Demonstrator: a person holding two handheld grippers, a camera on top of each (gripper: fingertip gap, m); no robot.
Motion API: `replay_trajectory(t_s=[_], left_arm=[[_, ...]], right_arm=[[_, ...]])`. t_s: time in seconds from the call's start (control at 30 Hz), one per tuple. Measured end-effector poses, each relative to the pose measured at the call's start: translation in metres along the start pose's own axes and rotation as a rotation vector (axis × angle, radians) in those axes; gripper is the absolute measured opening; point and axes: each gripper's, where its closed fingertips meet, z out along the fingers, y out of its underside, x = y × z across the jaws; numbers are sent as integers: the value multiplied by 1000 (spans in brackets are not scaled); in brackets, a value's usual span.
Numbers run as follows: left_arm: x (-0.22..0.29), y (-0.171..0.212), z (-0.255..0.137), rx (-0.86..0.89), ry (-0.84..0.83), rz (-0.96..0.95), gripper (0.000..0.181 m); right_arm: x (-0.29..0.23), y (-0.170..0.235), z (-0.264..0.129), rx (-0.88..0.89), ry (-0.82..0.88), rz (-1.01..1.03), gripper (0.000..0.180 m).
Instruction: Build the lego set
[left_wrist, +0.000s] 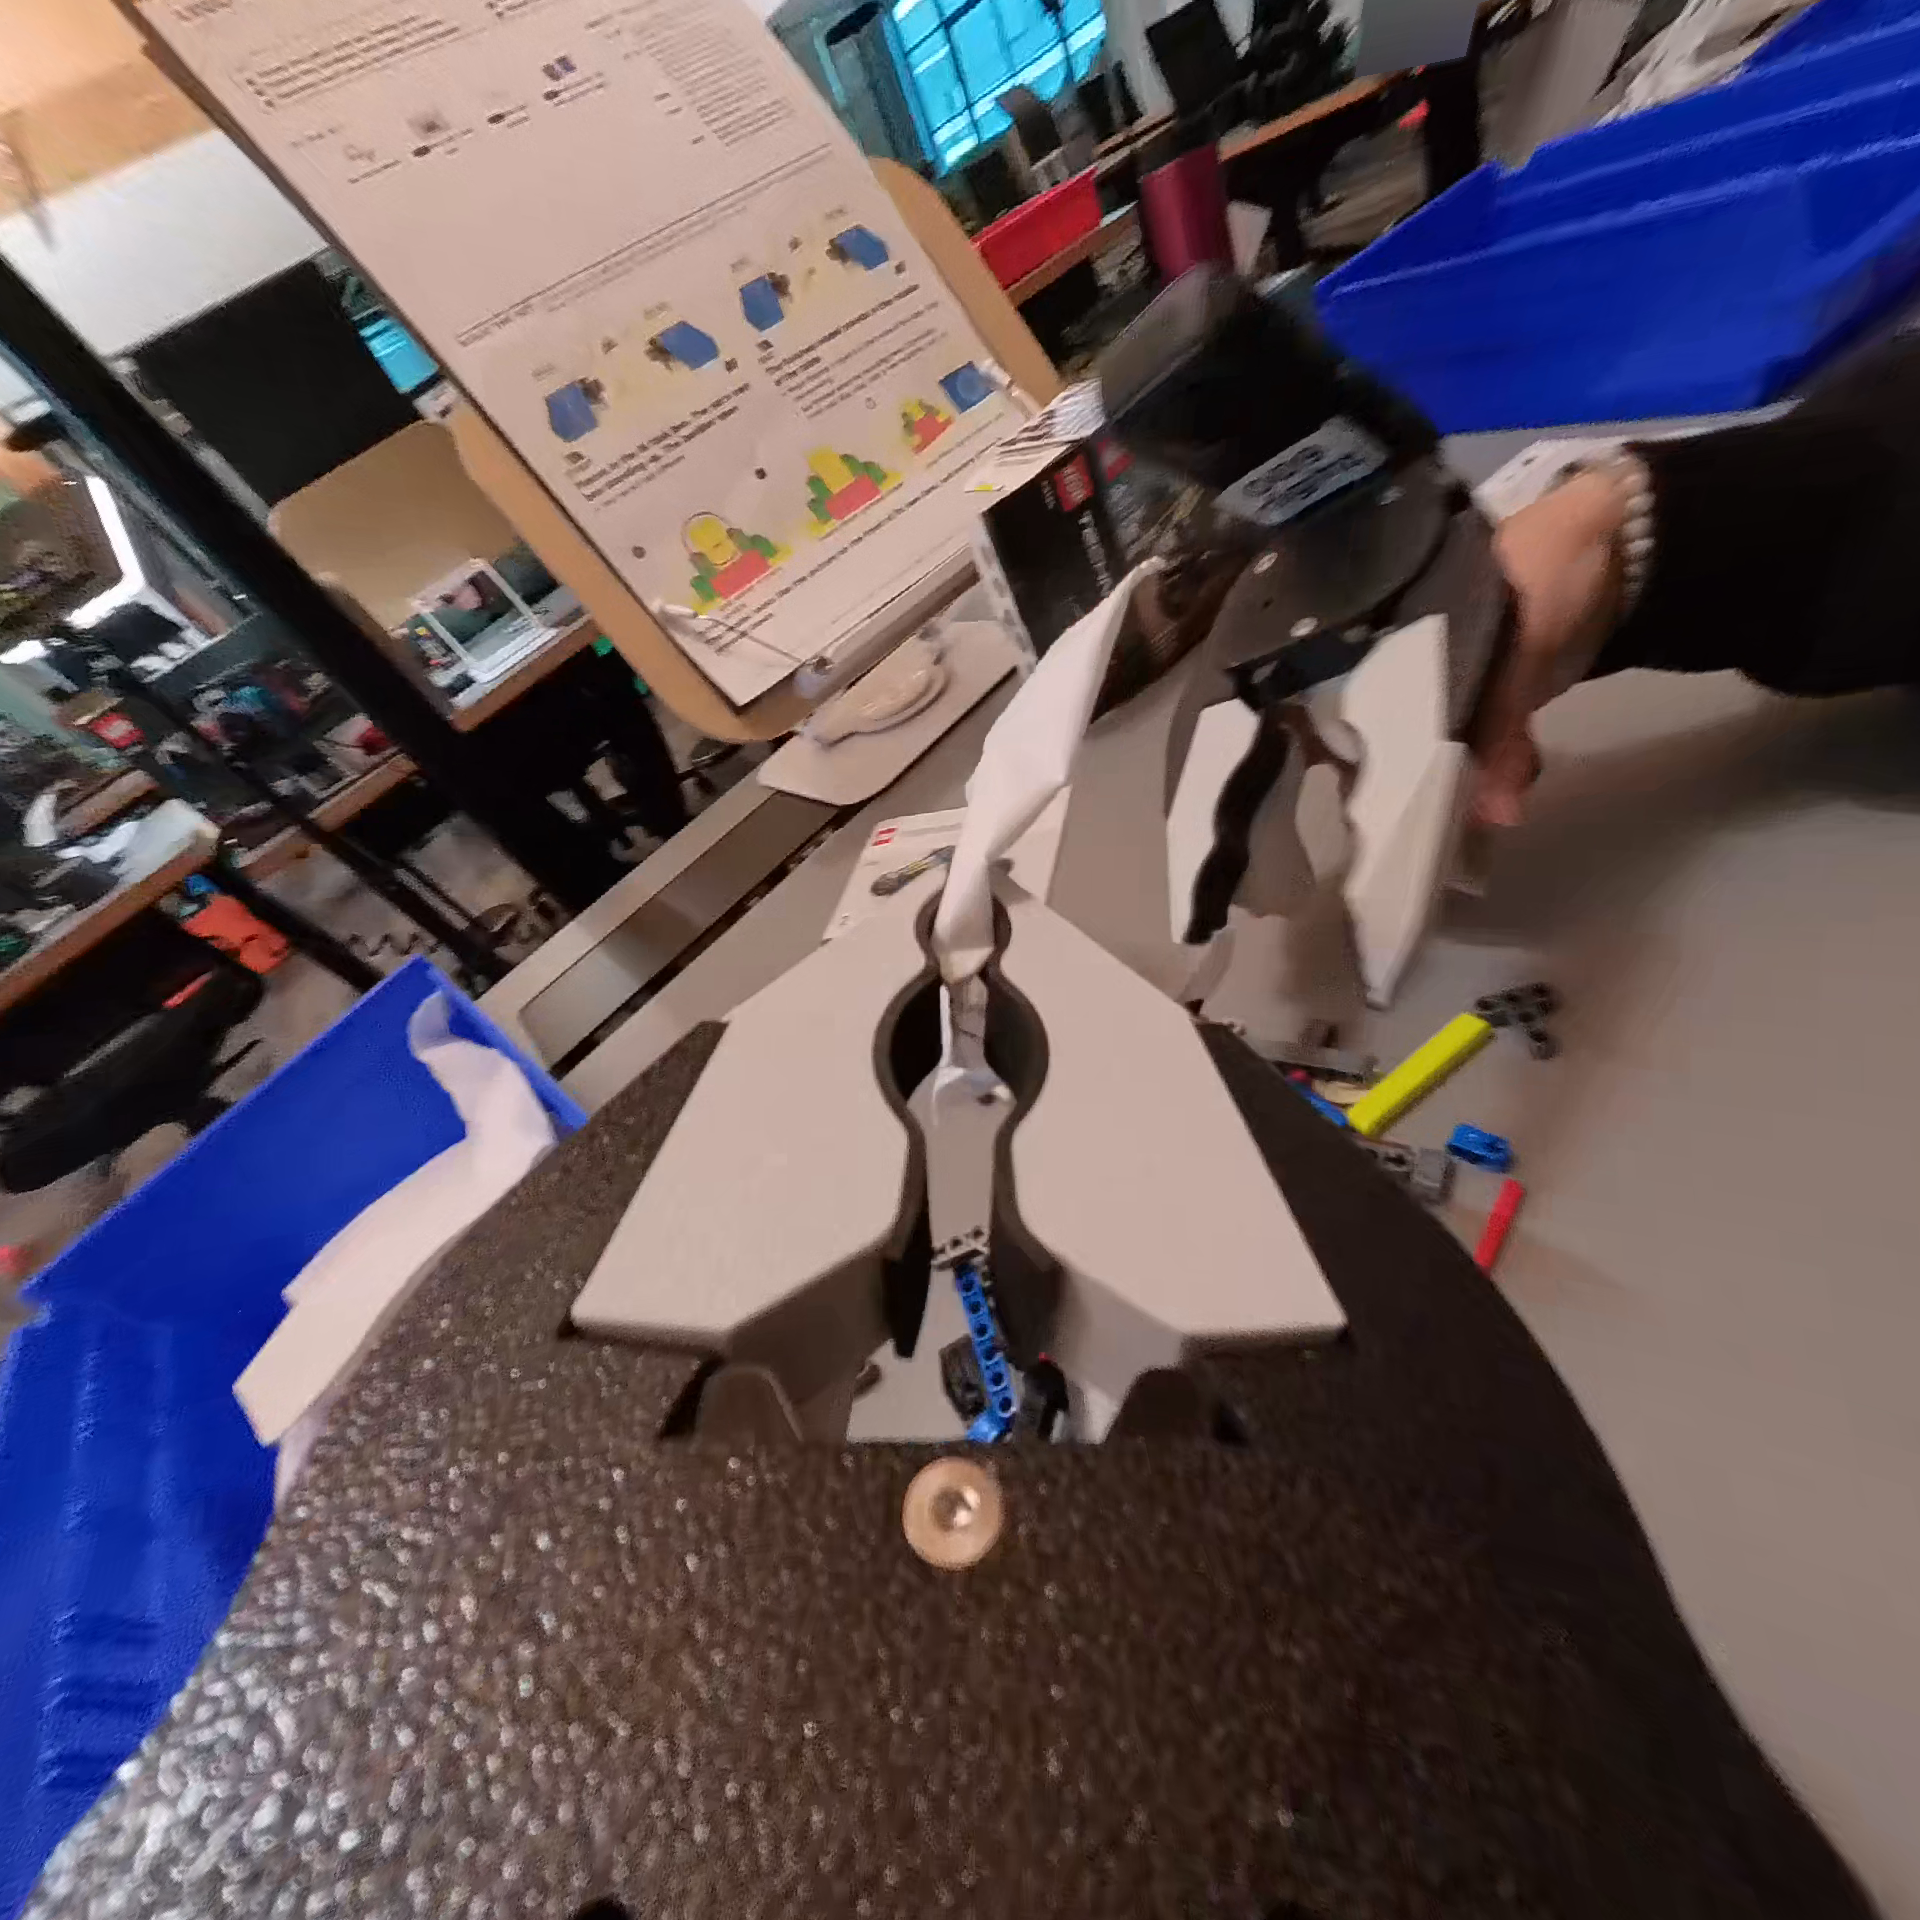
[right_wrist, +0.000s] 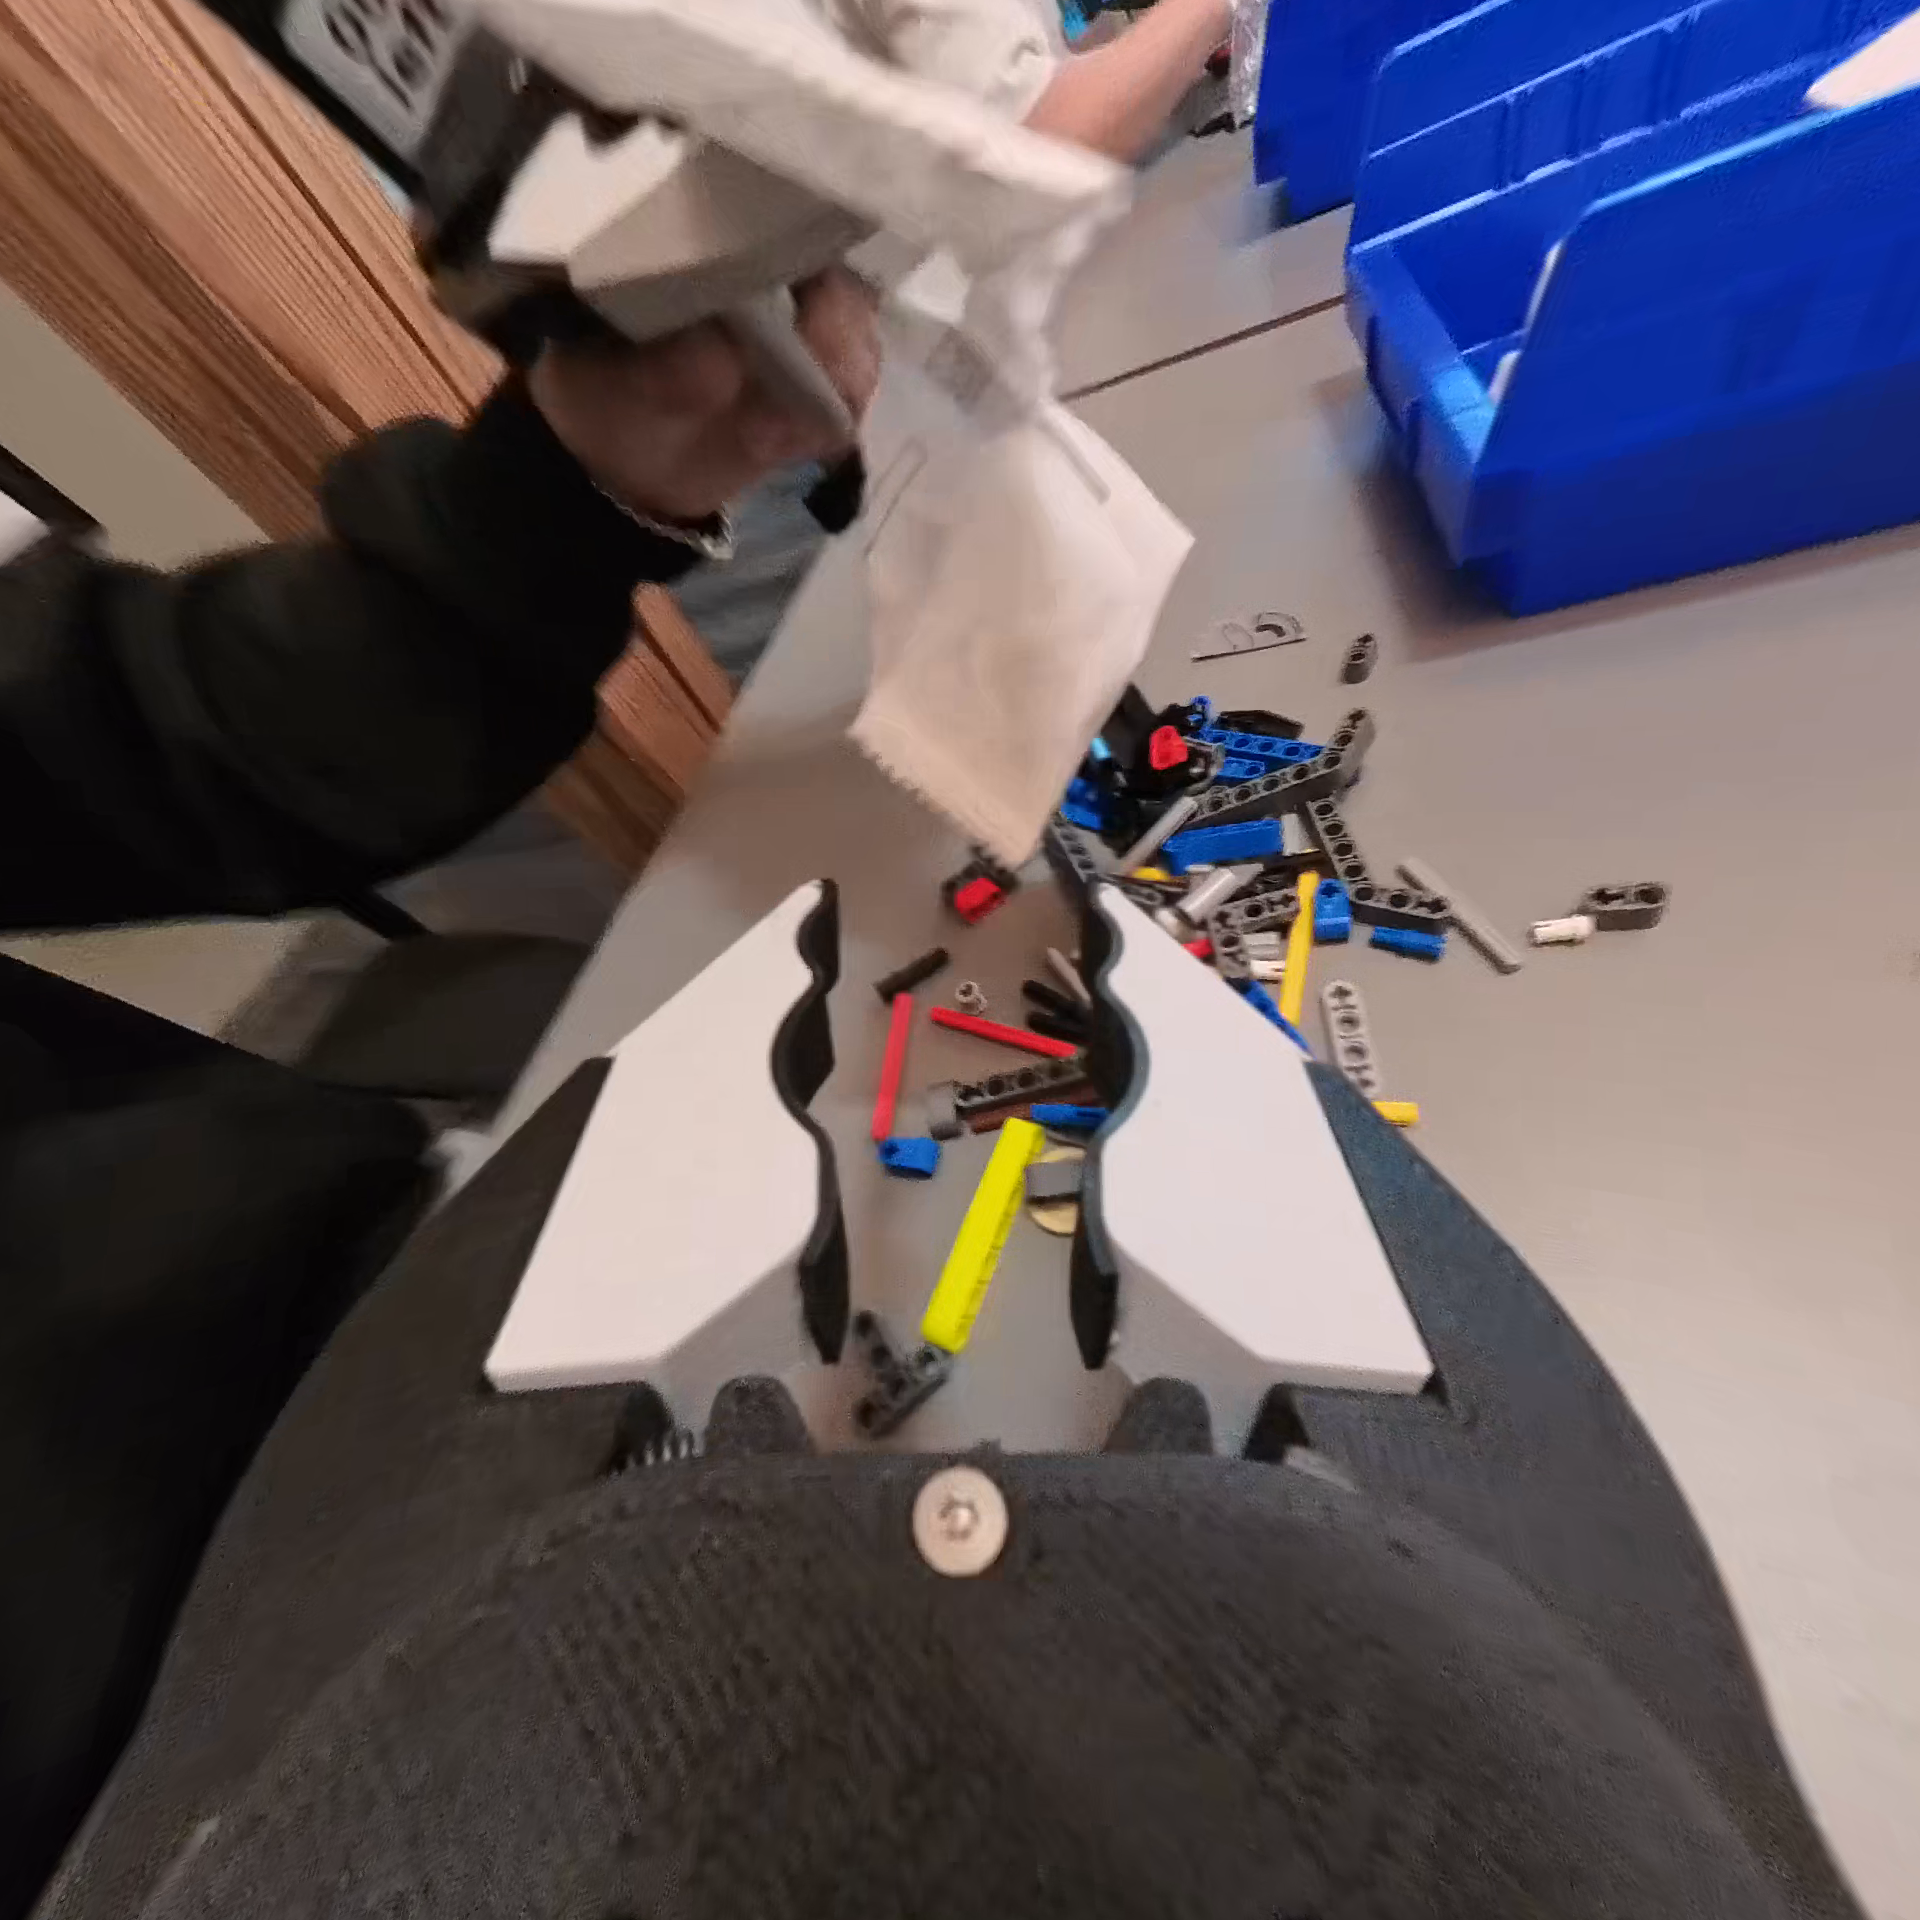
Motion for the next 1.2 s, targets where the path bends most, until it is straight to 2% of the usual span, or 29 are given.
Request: replay_trajectory(t_s=[0.07,0.13,0.2,0.27,0.33,0.43,0.53,0.8,0.9,0.97,1.03,1.13,1.2], left_arm=[[-2,1,4,-23,-22,15,0],[-2,0,7,-16,-33,16,0],[-1,-2,10,-8,-41,4,0],[-3,-3,10,5,-62,-12,0],[-2,-4,11,14,-64,-42,0],[6,-5,9,23,-9,-83,2],[16,4,4,-23,89,-180,22],[33,32,-15,-66,338,-620,71],[18,31,-23,9,384,-817,69],[-1,42,-22,-3,331,-963,48],[-9,60,-15,-93,292,-1094,39],[-4,76,-5,-207,324,-1250,38],[-2,78,1,-223,352,-1331,42]], right_arm=[[8,5,4,-61,135,-181,68],[23,-5,6,-48,297,-316,73],[25,-15,8,4,352,-403,52],[21,-19,11,31,368,-501,40],[29,-19,8,-3,460,-599,9],[40,-27,0,3,589,-716,1],[48,-32,-10,1,673,-795,0],[60,-29,-16,-112,887,-1121,0],[60,-30,-16,-111,937,-1198,0],[61,-28,-16,-124,948,-1218,0],[57,-33,-17,-90,979,-1261,0],[51,-37,-15,-64,990,-1310,0],[49,-38,-15,-46,986,-1308,0]])
